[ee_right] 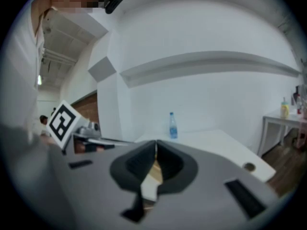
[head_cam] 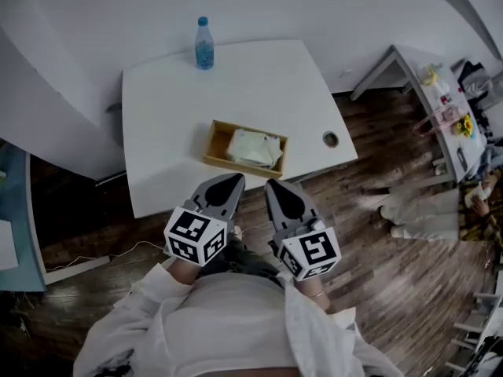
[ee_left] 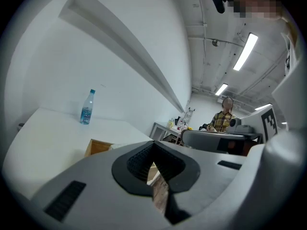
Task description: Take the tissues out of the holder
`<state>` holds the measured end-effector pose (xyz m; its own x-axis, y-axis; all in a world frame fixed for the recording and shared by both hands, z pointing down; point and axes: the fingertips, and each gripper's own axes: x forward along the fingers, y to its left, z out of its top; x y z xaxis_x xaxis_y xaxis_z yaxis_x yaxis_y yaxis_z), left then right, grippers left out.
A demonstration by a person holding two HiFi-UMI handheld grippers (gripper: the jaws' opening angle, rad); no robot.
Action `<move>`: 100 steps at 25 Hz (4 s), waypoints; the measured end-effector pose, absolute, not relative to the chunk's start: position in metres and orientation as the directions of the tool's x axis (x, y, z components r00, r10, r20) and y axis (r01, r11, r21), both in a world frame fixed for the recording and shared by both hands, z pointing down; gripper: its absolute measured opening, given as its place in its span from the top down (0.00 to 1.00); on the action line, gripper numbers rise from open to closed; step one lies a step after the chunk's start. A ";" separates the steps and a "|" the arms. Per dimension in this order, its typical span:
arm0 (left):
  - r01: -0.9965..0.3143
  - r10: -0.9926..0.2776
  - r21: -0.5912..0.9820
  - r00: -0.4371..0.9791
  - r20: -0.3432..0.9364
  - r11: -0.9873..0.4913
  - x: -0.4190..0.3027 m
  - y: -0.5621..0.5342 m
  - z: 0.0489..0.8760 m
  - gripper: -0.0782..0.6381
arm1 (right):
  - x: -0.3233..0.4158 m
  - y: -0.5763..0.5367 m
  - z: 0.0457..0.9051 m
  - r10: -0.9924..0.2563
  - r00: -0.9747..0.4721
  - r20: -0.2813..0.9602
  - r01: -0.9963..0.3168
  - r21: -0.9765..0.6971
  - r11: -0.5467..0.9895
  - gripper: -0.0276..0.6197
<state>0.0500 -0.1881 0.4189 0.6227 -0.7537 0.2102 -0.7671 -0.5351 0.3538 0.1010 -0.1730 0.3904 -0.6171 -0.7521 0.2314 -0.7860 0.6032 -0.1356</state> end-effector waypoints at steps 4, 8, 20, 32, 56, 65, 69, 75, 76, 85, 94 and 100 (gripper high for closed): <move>-0.785 -0.764 0.356 0.601 0.237 -0.507 0.047 -0.195 0.428 0.87 | 0.097 -0.183 0.399 -0.728 -0.640 0.245 -0.768 -0.164 0.620 0.94; -0.787 -0.763 0.372 0.596 0.250 -0.493 0.042 -0.200 0.431 0.87 | 0.086 -0.186 0.404 -0.703 -0.665 0.252 -0.746 -0.195 0.636 0.94; -0.777 -0.738 0.378 0.614 0.278 -0.504 0.042 -0.222 0.433 0.87 | 0.086 -0.208 0.410 -0.711 -0.644 0.284 -0.765 -0.230 0.601 0.94; -0.780 -0.736 0.392 0.609 0.294 -0.488 0.033 -0.231 0.448 0.87 | 0.077 -0.222 0.438 -0.671 -0.643 0.371 -0.764 -0.245 0.597 0.94; -0.753 -0.723 0.511 0.614 0.316 -0.415 0.030 -0.233 0.486 0.87 | 0.080 -0.255 0.493 -0.638 -0.600 0.482 -0.799 -0.389 0.458 0.74; -0.748 -0.741 0.527 0.605 0.290 -0.403 0.026 -0.240 0.481 0.87 | 0.071 -0.252 0.511 -0.590 -0.626 0.511 -0.779 -0.459 0.429 0.65; -0.752 -0.754 0.528 0.594 0.281 -0.396 0.020 -0.242 0.477 0.87 | 0.067 -0.253 0.514 -0.581 -0.631 0.514 -0.774 -0.469 0.425 0.65; -0.759 -0.774 0.538 0.569 0.278 -0.366 0.007 -0.247 0.477 0.87 | 0.054 -0.252 0.513 -0.543 -0.671 0.505 -0.740 -0.499 0.451 0.65; -0.761 -0.776 0.539 0.566 0.277 -0.362 0.006 -0.247 0.477 0.87 | 0.053 -0.253 0.513 -0.541 -0.671 0.506 -0.740 -0.498 0.452 0.65; -0.759 -0.793 0.547 0.552 0.256 -0.353 -0.001 -0.253 0.471 0.87 | 0.046 -0.264 0.510 -0.520 -0.667 0.533 -0.745 -0.483 0.460 0.65; -0.758 -0.791 0.551 0.553 0.261 -0.348 -0.006 -0.256 0.475 0.87 | 0.053 -0.270 0.513 -0.551 -0.613 0.566 -0.790 -0.429 0.439 0.86; -0.755 -0.780 0.552 0.564 0.272 -0.354 -0.003 -0.256 0.477 0.87 | 0.052 -0.269 0.509 -0.549 -0.630 0.549 -0.775 -0.407 0.483 0.88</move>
<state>-0.0034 -0.2561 0.4775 0.5642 -0.7796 0.2719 -0.7552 -0.3542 0.5516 0.0515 -0.2687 0.5089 -0.6300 -0.5491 0.5491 -0.7754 0.4830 -0.4067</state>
